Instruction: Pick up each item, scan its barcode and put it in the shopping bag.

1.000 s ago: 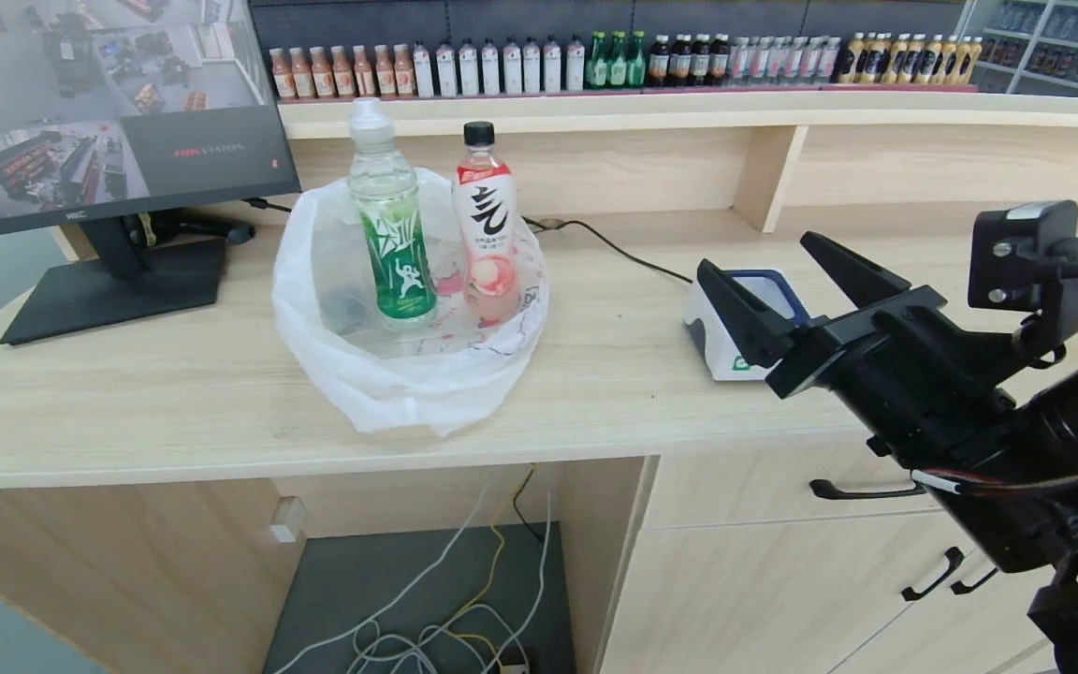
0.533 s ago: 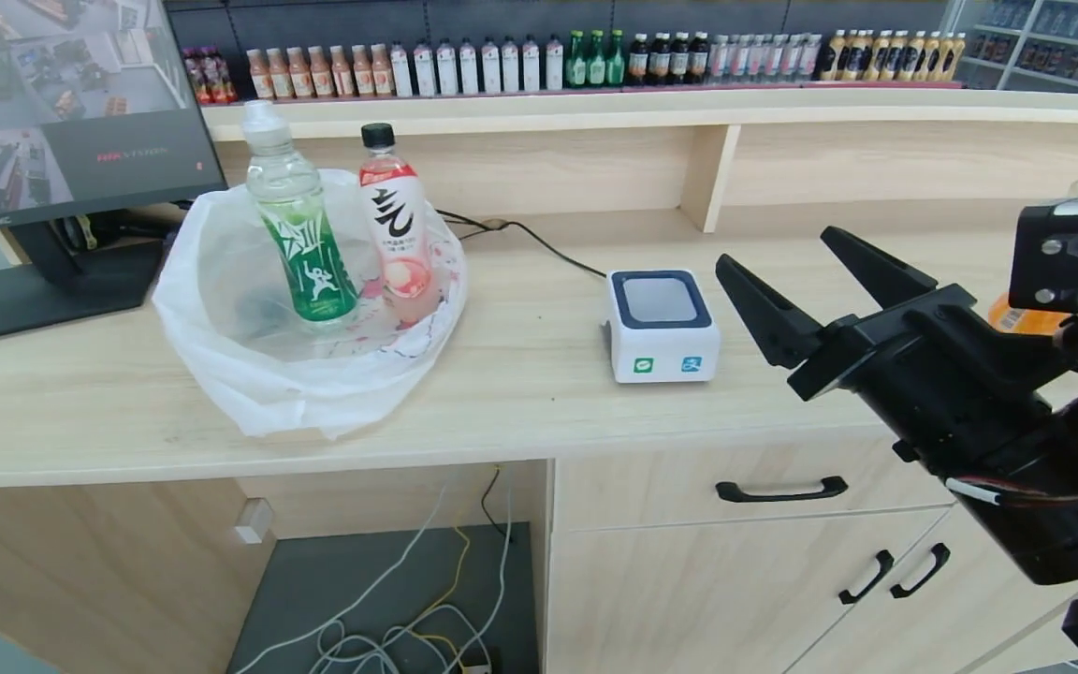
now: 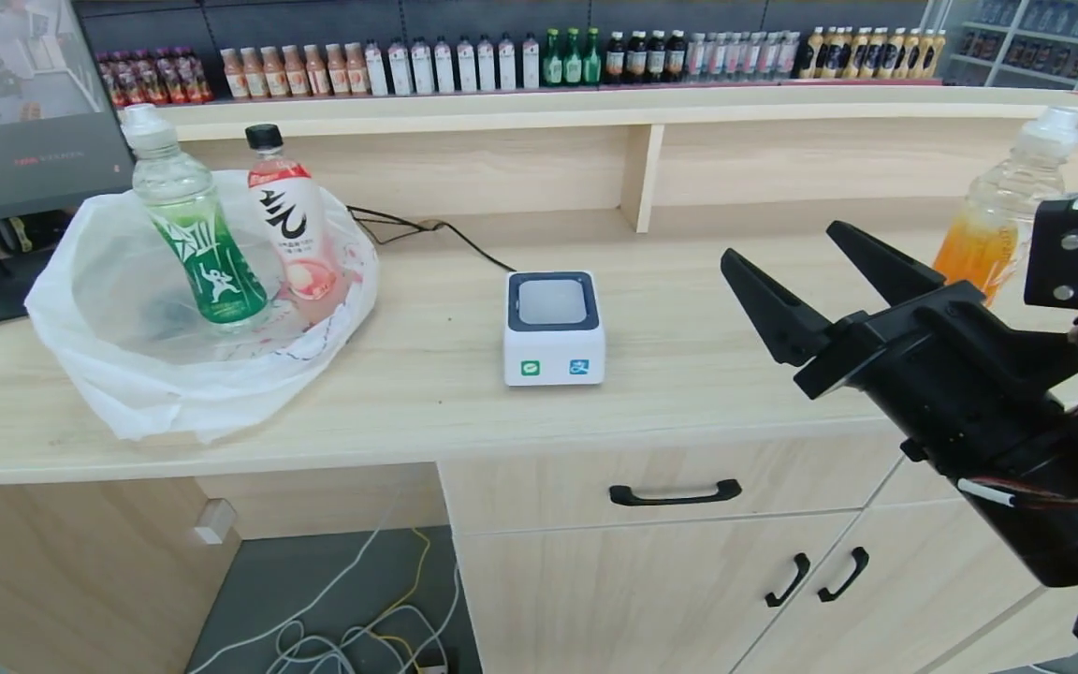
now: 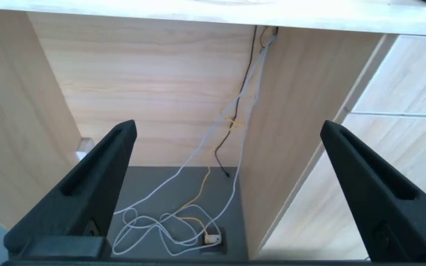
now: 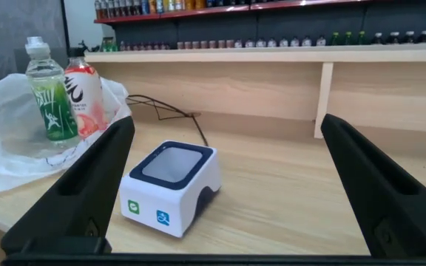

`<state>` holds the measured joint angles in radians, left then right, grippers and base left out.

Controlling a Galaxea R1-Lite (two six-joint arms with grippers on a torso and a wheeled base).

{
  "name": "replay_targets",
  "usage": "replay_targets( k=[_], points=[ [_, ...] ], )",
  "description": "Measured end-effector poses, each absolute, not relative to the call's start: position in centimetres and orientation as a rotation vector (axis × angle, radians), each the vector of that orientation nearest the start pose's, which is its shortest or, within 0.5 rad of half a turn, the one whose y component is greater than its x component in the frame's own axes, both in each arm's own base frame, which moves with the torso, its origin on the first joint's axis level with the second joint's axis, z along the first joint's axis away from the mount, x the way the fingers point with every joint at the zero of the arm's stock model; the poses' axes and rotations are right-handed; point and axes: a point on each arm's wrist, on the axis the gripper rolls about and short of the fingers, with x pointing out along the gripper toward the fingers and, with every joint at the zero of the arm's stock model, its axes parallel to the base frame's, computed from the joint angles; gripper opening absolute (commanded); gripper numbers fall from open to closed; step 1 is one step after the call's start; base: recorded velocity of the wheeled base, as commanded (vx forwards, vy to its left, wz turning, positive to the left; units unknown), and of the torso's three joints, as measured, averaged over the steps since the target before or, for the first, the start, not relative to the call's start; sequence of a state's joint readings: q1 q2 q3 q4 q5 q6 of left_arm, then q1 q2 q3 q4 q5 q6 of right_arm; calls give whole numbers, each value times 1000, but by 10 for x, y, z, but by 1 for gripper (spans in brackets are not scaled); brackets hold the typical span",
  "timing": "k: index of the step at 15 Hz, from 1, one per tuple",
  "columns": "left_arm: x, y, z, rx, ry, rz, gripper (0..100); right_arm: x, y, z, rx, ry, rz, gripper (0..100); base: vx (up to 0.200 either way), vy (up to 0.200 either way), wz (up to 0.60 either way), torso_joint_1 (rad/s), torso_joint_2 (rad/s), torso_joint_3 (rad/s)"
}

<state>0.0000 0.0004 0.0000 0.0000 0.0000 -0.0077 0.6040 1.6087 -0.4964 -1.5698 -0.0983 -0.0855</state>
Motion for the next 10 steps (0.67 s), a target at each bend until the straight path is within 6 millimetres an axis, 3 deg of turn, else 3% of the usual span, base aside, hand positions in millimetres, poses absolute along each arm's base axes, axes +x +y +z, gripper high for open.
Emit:
replay_targets(
  k=[10],
  points=[
    [-23,0,75,-9,0,0,100,205,139,218,71,-440,479,100,0,-200,0,4,4,1]
  ],
)
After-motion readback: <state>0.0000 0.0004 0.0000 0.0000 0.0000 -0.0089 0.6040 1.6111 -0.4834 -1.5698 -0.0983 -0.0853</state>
